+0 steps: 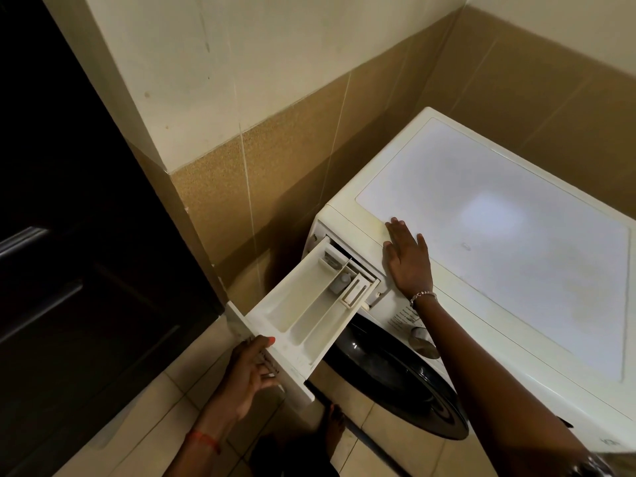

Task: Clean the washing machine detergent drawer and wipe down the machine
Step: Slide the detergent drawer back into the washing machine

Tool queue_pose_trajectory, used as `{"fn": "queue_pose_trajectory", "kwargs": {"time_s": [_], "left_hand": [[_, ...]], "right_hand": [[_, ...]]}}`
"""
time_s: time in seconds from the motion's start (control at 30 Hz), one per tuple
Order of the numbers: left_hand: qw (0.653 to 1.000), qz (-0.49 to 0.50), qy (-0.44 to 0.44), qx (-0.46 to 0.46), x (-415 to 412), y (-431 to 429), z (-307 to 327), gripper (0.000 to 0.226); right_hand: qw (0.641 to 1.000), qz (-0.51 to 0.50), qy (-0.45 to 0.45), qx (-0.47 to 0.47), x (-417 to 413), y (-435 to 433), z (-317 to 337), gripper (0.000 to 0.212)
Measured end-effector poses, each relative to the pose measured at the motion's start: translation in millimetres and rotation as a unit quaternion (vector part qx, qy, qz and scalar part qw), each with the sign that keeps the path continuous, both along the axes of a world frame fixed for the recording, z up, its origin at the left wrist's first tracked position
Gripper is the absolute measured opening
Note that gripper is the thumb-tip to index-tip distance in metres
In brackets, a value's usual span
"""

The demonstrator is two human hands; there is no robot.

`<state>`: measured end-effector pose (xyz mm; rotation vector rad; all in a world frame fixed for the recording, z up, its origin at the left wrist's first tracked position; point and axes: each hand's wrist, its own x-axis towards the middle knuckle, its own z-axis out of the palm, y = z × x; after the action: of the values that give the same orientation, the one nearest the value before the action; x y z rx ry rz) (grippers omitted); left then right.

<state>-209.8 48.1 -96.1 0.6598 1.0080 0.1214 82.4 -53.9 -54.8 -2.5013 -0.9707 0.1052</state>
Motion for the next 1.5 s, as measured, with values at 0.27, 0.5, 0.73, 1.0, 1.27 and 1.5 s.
{"fn": "queue_pose_trajectory", "kwargs": {"time_s": [0.27, 0.5, 0.73, 1.0, 1.27, 1.5], "left_hand": [[0.999, 0.007, -0.027, -0.015, 45, 2, 10, 0.063], [0.999, 0.004, -0.041, -0.035, 67, 3, 7, 0.037], [0.999, -0.006, -0.047, -0.018, 67, 4, 2, 0.077], [0.999, 0.009, -0.033, -0.021, 67, 0, 7, 0.052], [1.000, 0.005, -0.016, 0.017, 72, -1, 14, 0.047], [0.996, 0.039, 0.053, 0.062, 86, -10, 11, 0.046]], "right_hand": [[1.000, -0.006, 0.012, 0.020, 1, 0, -3, 0.058], [0.991, -0.033, 0.067, 0.114, 2, -1, 1, 0.053], [0.986, -0.034, 0.074, 0.143, 5, -1, -1, 0.048], [1.000, 0.003, -0.010, 0.001, 1, 1, 2, 0.072], [0.999, 0.010, -0.018, -0.027, 1, 0, -1, 0.062], [0.999, 0.003, -0.022, -0.028, 1, 2, -1, 0.062]]}}
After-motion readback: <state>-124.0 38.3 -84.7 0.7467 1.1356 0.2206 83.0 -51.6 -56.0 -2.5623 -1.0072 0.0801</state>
